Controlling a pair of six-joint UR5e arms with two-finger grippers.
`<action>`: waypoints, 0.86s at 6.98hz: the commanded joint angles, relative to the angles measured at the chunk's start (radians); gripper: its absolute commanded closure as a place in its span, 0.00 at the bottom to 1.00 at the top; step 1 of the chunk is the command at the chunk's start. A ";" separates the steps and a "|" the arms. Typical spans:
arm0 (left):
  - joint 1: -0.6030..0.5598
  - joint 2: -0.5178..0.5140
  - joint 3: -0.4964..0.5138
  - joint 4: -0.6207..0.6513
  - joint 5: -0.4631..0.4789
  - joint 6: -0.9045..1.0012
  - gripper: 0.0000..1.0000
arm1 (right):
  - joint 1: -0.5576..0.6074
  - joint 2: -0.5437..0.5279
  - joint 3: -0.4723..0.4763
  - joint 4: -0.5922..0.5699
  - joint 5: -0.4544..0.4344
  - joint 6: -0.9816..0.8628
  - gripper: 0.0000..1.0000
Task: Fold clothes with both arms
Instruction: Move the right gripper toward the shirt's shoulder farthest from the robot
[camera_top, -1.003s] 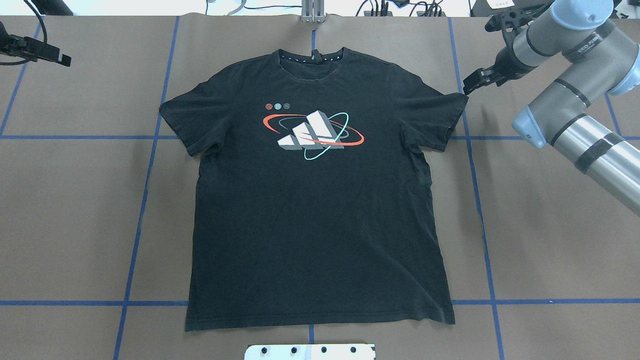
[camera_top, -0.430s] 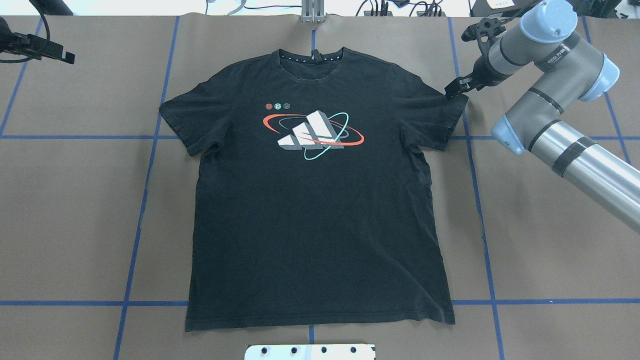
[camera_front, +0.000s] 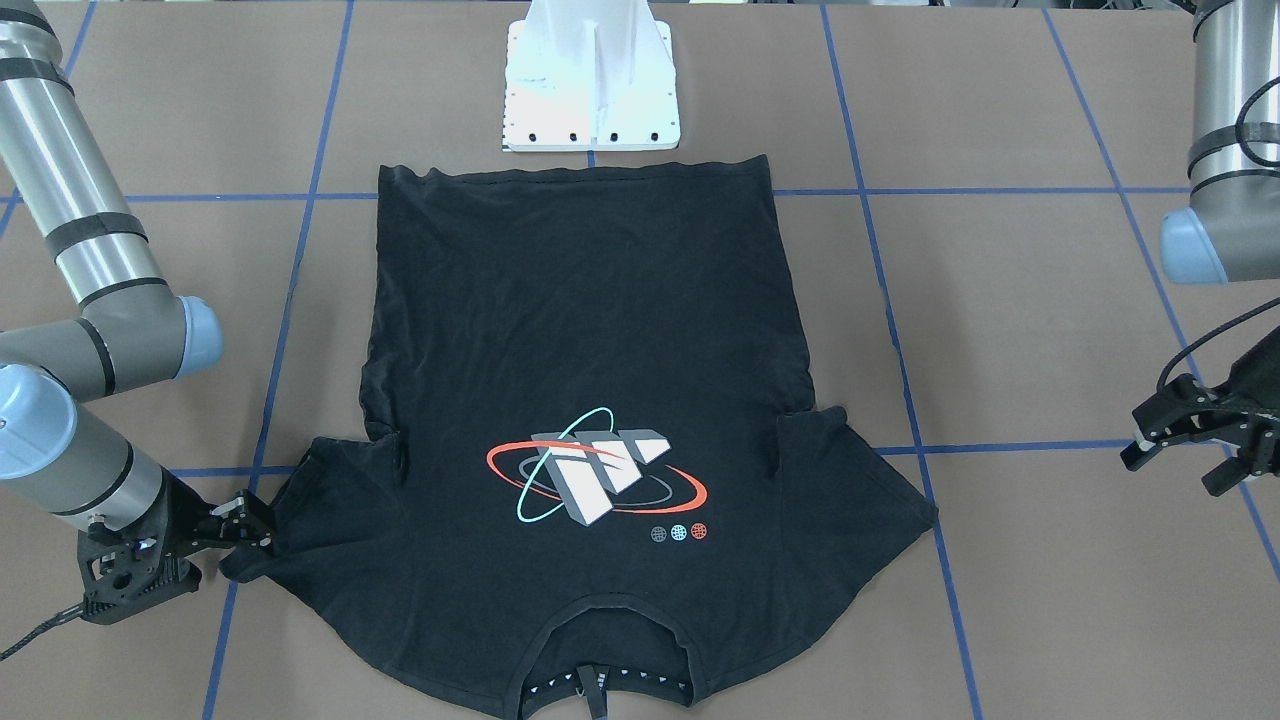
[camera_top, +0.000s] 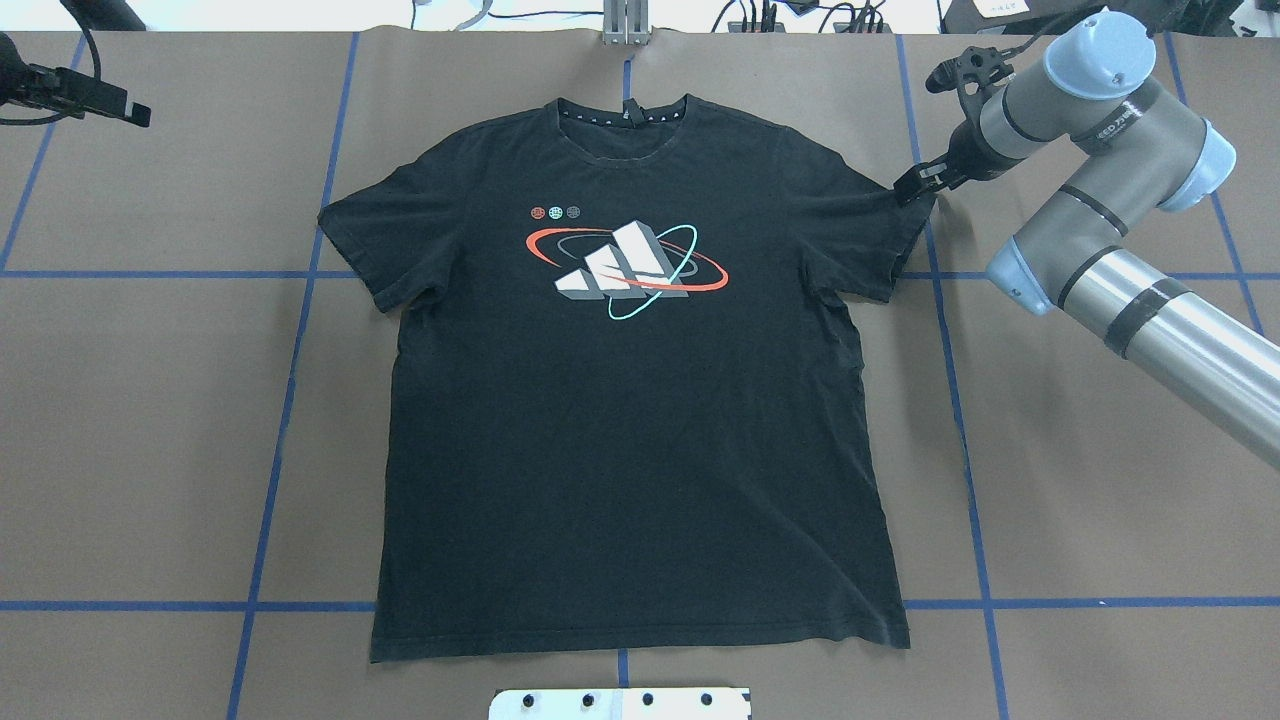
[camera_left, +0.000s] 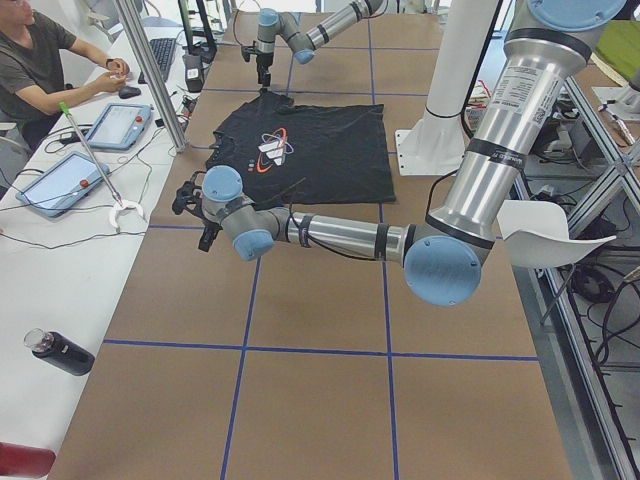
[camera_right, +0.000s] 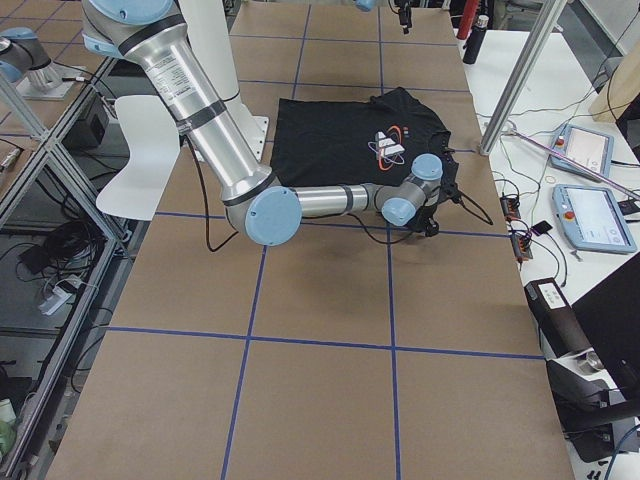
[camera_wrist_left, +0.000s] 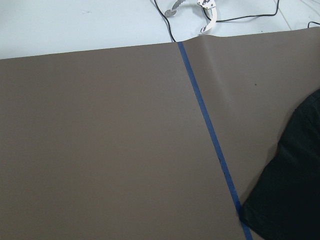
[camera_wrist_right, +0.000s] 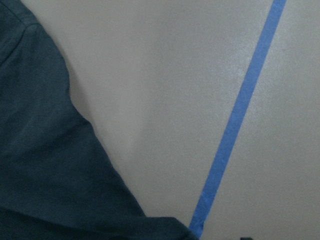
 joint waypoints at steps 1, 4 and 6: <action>0.000 0.000 -0.001 0.000 0.000 -0.001 0.00 | 0.000 0.001 -0.002 0.001 0.005 0.001 0.69; 0.000 0.000 -0.002 0.000 0.000 -0.001 0.00 | 0.000 0.012 -0.002 -0.001 0.007 0.001 1.00; 0.000 -0.002 -0.004 0.002 -0.002 -0.003 0.00 | 0.000 0.029 0.009 0.001 0.046 0.003 1.00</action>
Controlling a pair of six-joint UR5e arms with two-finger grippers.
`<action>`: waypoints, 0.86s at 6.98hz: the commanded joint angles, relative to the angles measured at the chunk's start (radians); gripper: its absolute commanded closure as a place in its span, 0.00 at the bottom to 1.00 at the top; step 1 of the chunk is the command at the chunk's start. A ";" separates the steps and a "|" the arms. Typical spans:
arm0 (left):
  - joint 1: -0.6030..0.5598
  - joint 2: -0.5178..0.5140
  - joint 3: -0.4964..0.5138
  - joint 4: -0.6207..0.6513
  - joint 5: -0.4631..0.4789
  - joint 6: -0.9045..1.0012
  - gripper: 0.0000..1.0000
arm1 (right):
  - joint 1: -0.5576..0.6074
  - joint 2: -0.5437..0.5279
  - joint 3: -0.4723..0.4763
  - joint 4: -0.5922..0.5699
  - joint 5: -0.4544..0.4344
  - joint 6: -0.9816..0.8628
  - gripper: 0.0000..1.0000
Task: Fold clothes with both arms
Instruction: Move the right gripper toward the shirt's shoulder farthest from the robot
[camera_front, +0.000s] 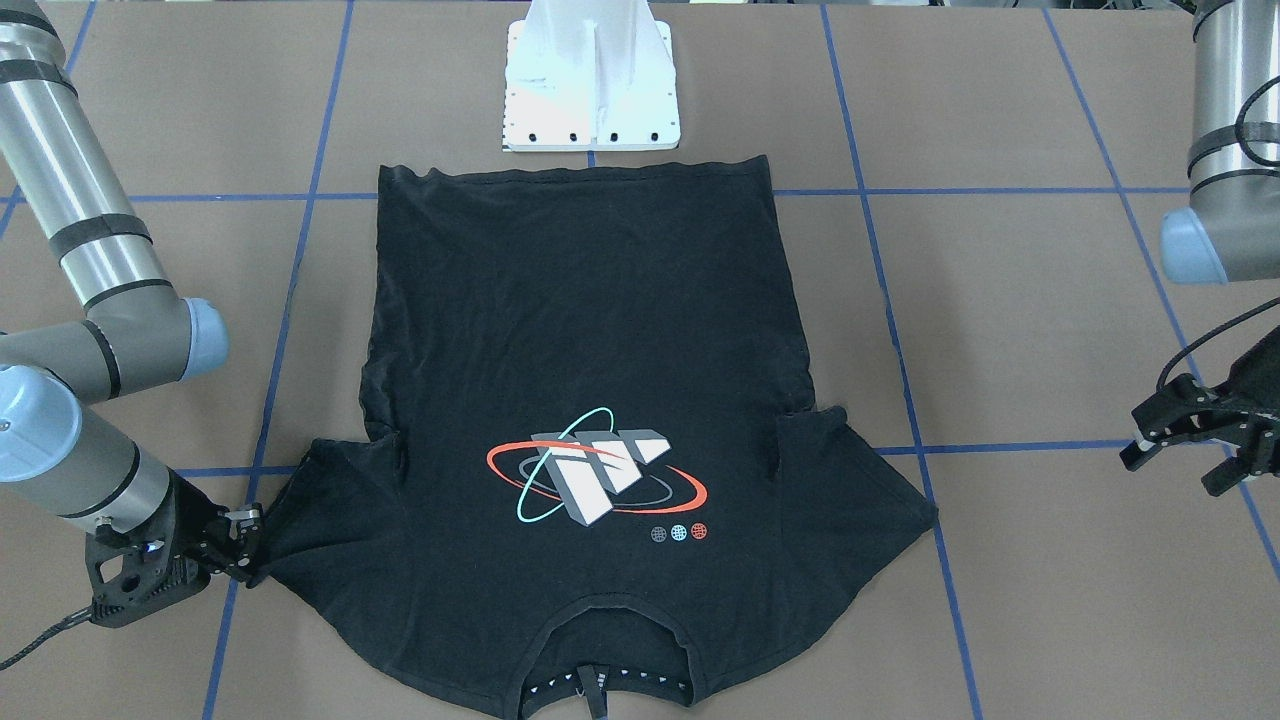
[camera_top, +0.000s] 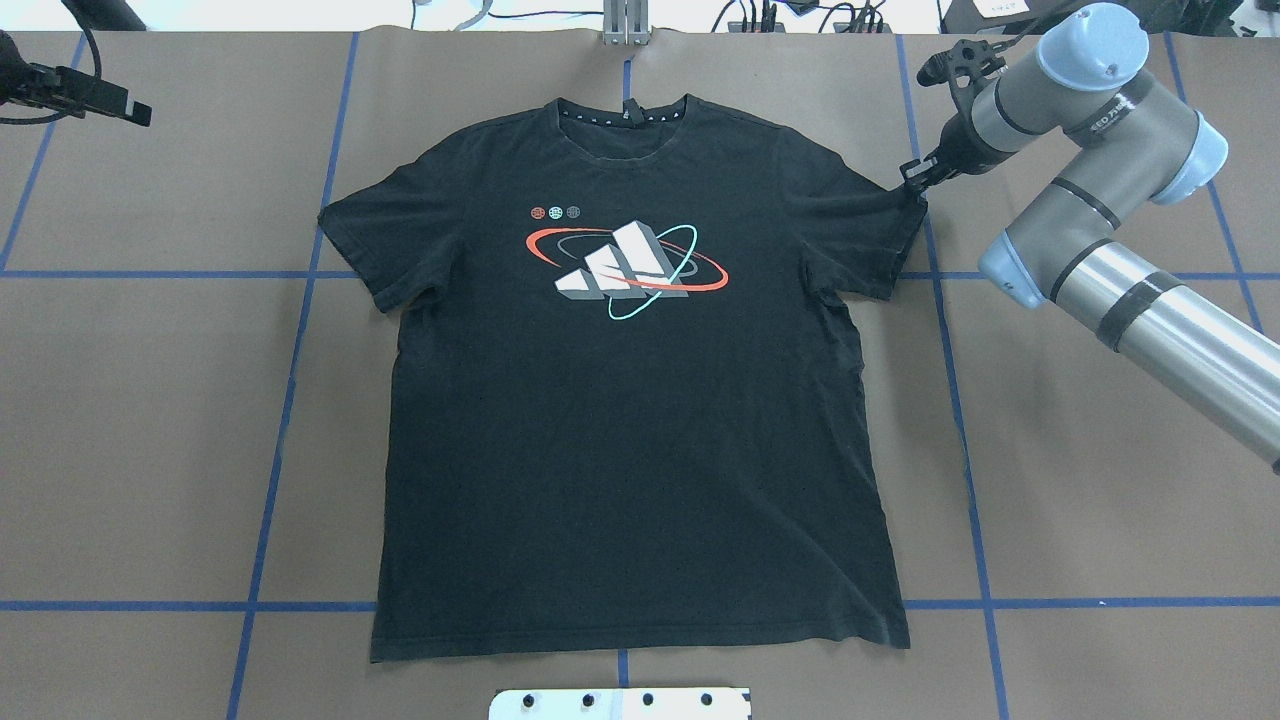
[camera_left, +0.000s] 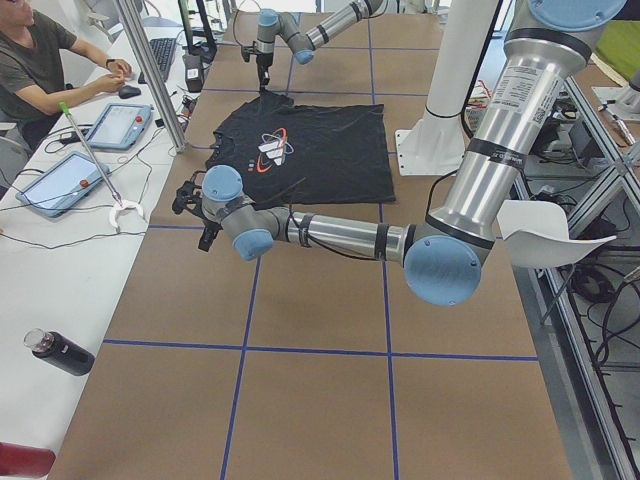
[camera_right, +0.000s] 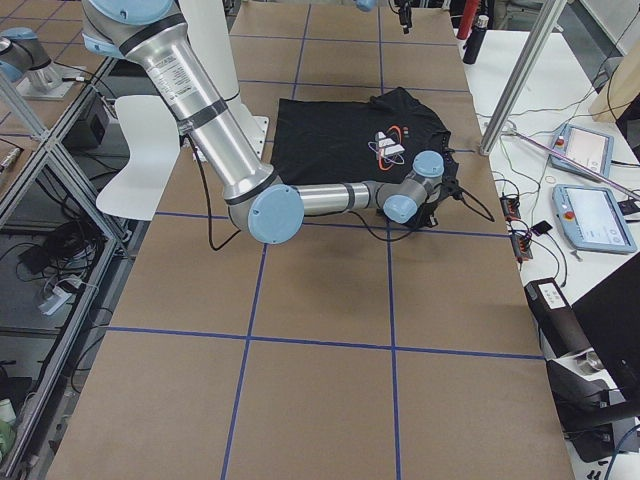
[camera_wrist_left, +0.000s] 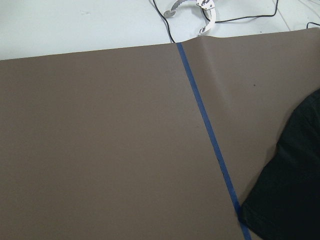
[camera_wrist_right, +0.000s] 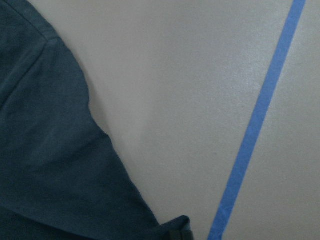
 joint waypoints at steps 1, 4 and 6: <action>0.000 -0.001 0.000 0.001 -0.001 -0.001 0.00 | 0.003 0.008 0.030 0.003 0.047 0.008 1.00; 0.000 -0.002 0.000 0.001 -0.001 -0.001 0.00 | -0.001 0.008 0.160 0.003 0.132 0.178 1.00; 0.000 -0.002 0.003 0.001 -0.001 0.001 0.00 | -0.111 0.078 0.197 -0.002 0.045 0.334 1.00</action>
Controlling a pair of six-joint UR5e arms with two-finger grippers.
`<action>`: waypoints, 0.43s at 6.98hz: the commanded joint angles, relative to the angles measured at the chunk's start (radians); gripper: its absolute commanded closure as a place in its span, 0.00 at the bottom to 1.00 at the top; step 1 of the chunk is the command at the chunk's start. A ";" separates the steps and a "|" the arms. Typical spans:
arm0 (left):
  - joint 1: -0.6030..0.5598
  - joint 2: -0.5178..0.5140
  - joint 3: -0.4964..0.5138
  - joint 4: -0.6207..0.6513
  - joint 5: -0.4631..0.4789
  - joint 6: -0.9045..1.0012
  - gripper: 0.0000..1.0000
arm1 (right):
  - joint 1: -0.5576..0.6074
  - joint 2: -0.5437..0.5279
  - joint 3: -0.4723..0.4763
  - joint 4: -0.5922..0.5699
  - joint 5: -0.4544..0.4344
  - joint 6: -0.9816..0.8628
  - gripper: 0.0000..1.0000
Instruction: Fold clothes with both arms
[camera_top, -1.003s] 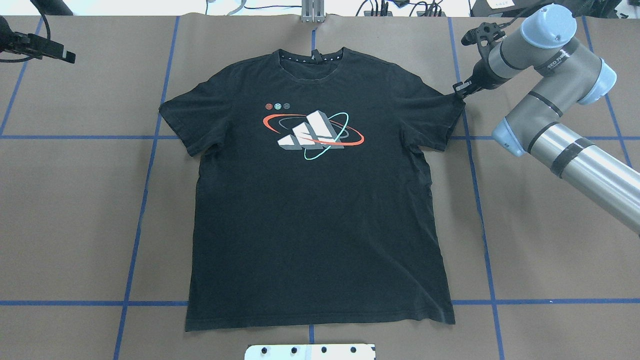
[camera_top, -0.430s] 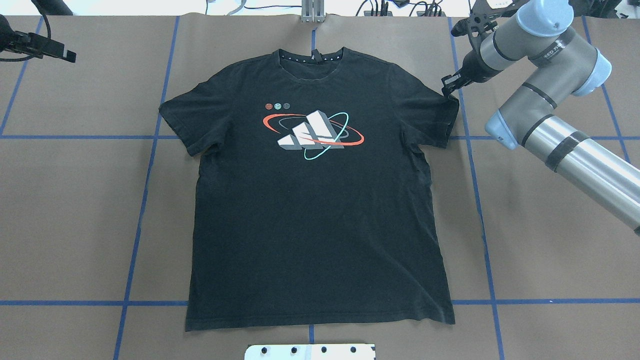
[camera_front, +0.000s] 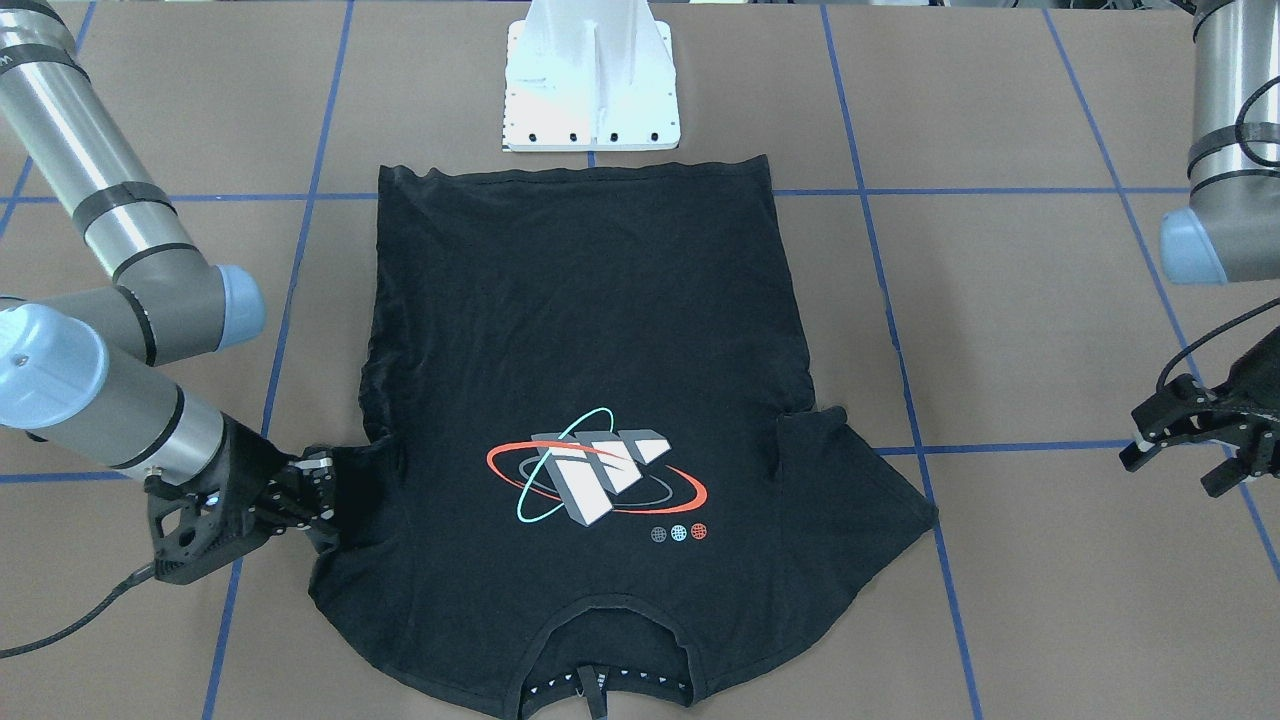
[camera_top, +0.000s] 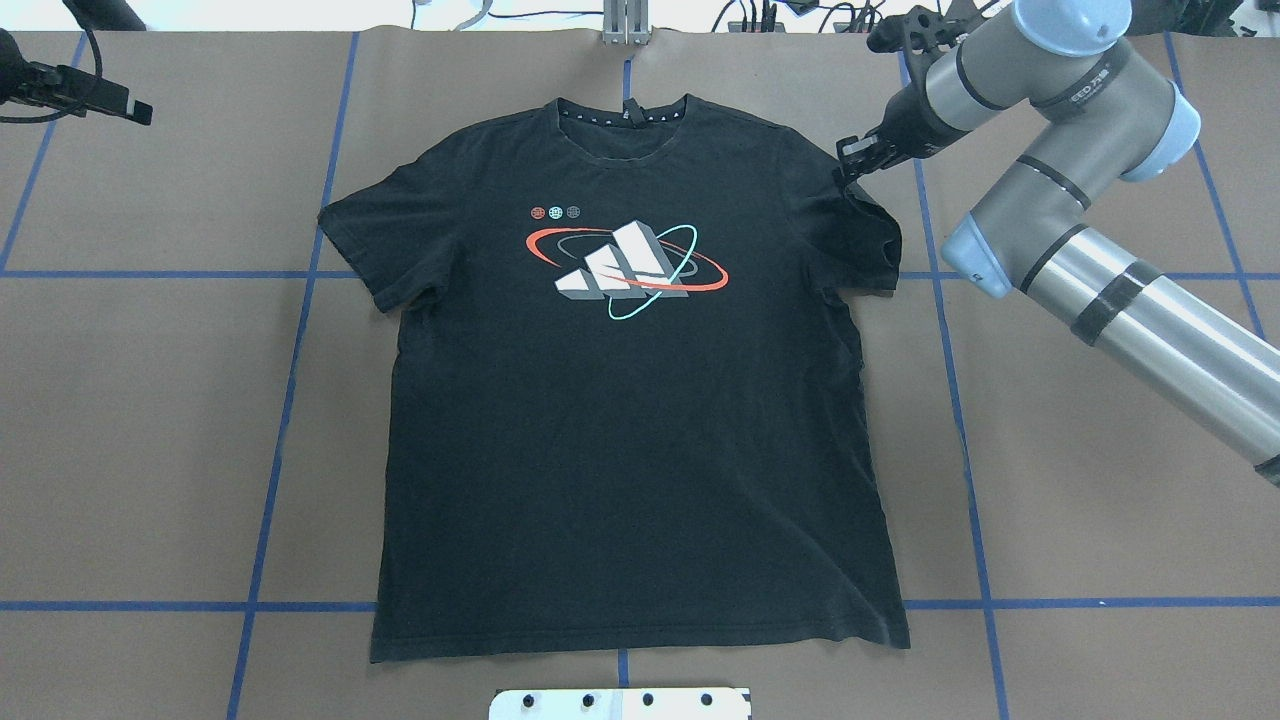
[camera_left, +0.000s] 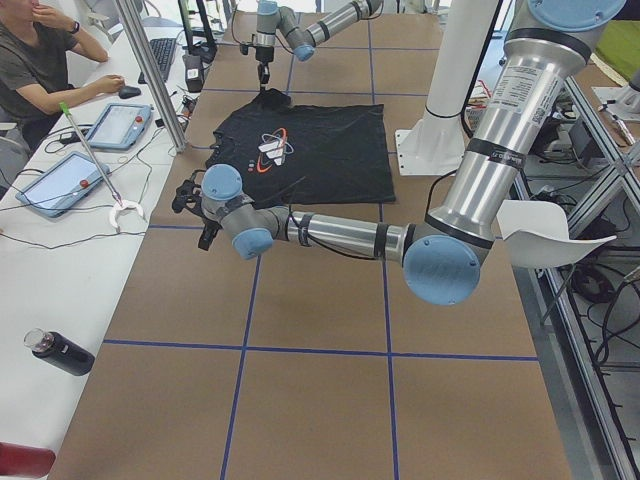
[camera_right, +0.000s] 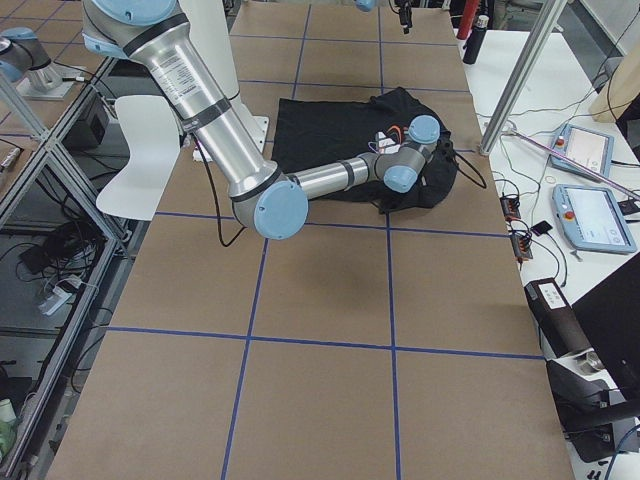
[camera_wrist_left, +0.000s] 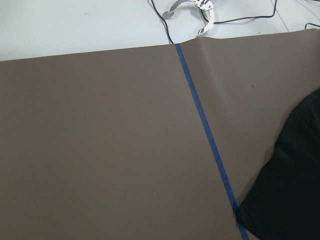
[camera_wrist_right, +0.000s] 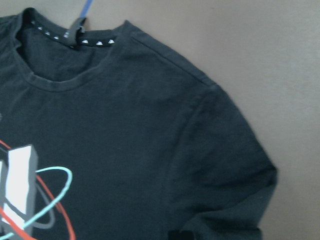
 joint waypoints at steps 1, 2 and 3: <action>0.000 0.002 -0.003 0.000 0.000 -0.001 0.00 | -0.133 0.108 -0.014 -0.026 -0.226 0.168 1.00; -0.002 0.003 0.000 -0.002 0.000 0.002 0.00 | -0.167 0.201 -0.126 -0.039 -0.327 0.177 1.00; 0.000 0.003 0.002 0.000 0.002 0.002 0.00 | -0.172 0.276 -0.234 -0.039 -0.378 0.179 1.00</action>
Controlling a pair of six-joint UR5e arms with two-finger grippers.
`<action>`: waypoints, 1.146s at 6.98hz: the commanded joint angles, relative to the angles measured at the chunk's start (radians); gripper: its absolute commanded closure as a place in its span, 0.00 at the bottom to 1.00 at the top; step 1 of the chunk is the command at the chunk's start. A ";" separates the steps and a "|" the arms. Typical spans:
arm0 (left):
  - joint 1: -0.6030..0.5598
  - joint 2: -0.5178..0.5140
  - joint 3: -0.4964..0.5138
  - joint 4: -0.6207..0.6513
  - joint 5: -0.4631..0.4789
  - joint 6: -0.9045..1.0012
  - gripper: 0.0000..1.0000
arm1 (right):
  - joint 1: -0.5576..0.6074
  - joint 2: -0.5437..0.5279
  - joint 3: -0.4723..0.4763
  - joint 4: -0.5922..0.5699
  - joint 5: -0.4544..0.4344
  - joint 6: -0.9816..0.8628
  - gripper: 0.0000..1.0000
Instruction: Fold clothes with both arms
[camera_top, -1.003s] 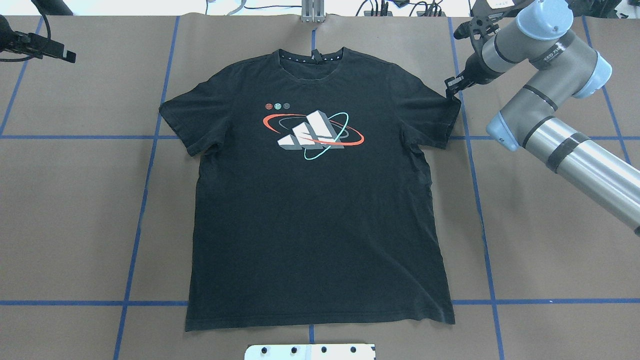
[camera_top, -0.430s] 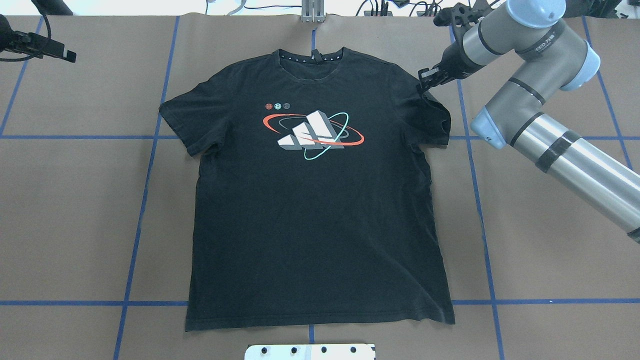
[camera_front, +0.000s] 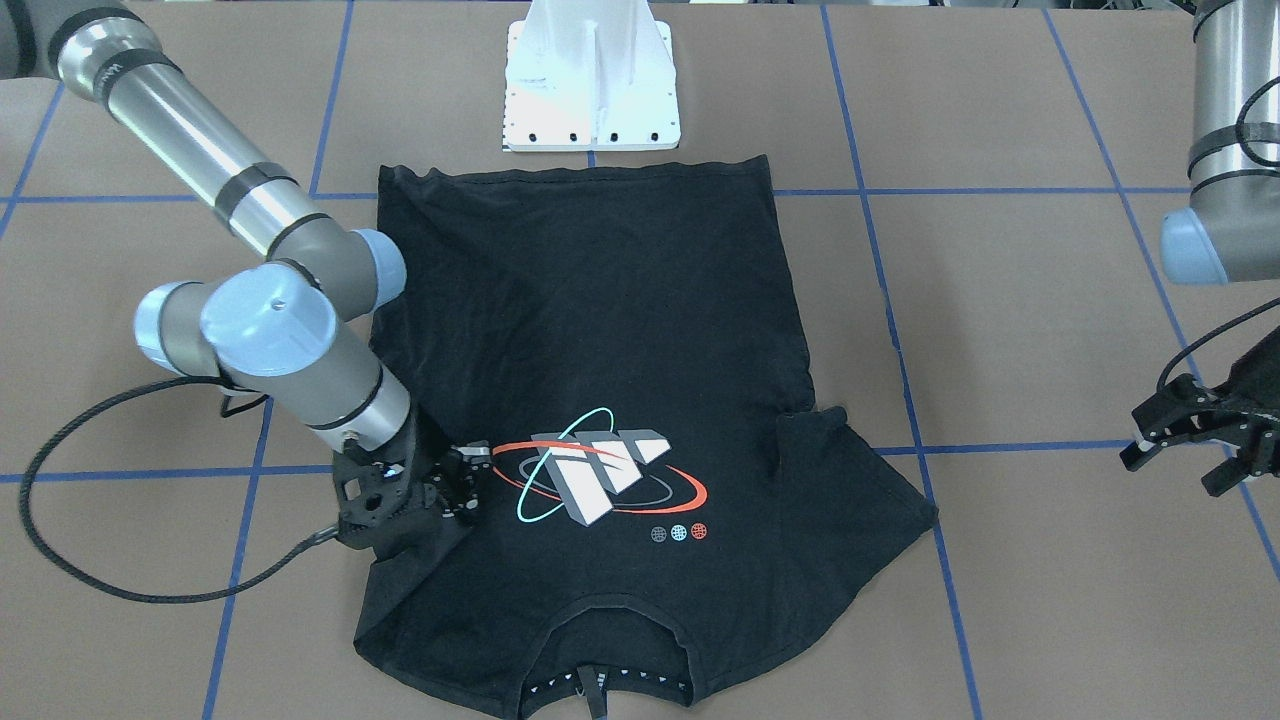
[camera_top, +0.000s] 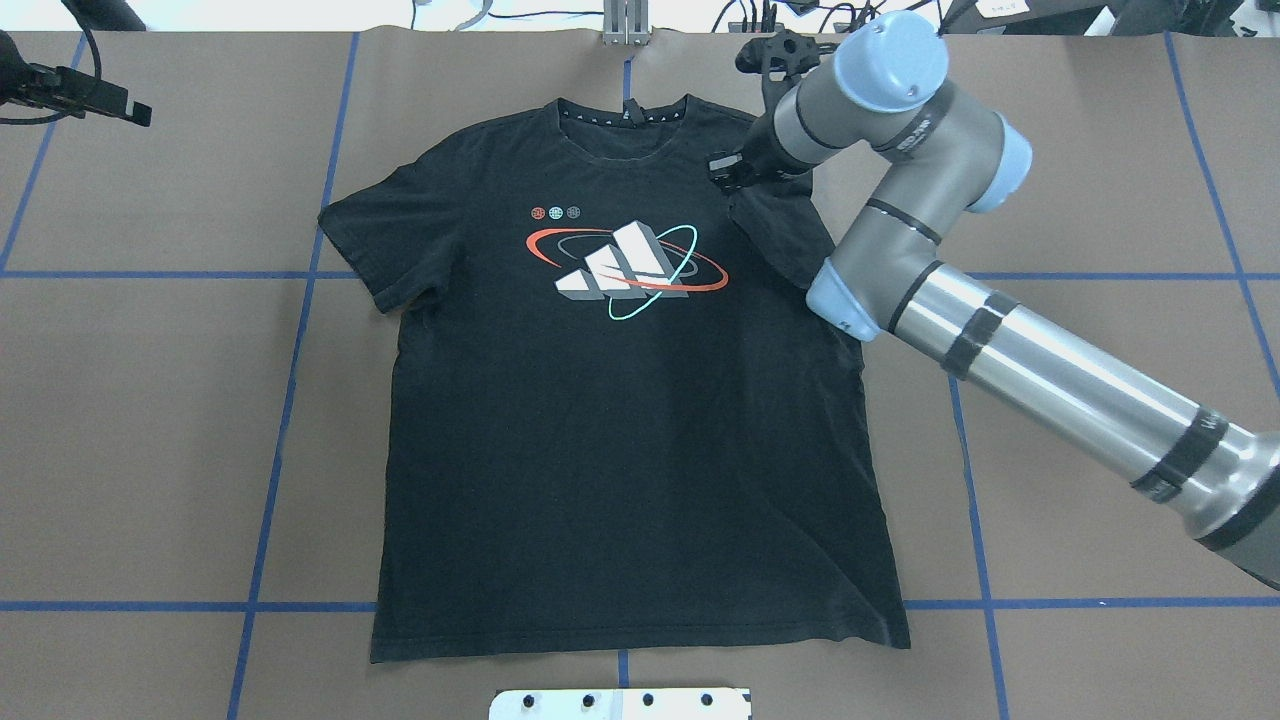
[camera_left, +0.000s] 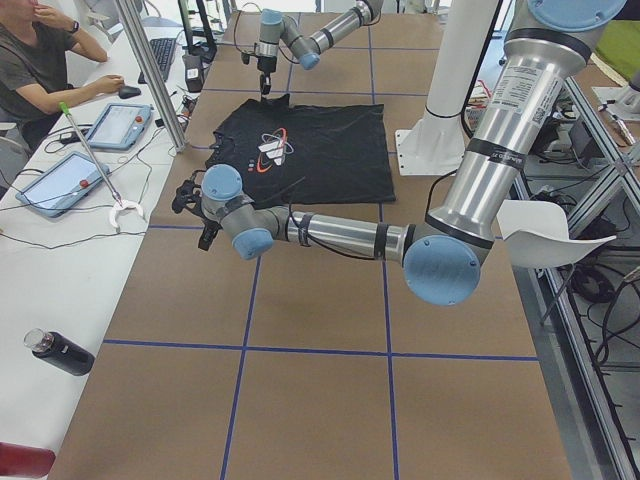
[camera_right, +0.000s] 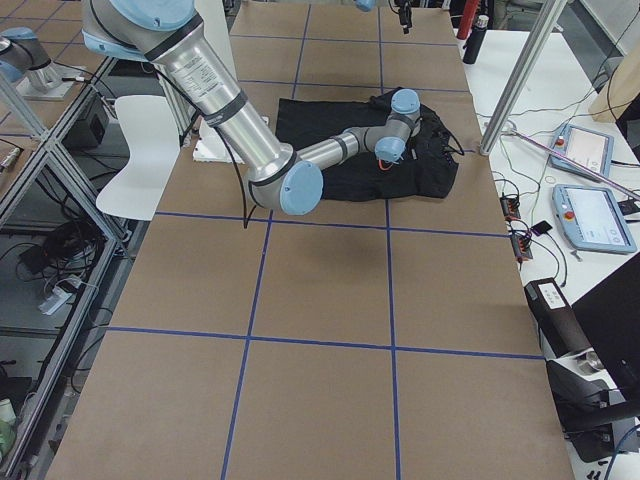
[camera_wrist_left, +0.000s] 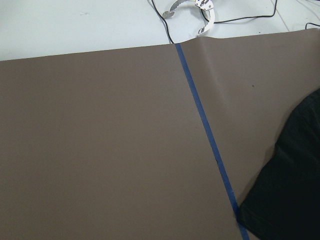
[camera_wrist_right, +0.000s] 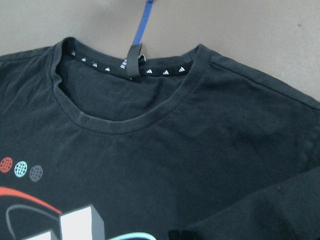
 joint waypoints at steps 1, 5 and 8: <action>-0.001 0.001 0.003 0.001 0.001 0.001 0.00 | -0.024 0.122 -0.167 -0.006 -0.134 0.015 1.00; 0.000 -0.005 0.011 -0.001 0.001 0.001 0.00 | -0.024 0.123 -0.178 -0.006 -0.167 0.017 1.00; 0.000 -0.021 0.017 -0.001 0.004 -0.001 0.00 | -0.024 0.126 -0.169 -0.003 -0.161 0.066 0.00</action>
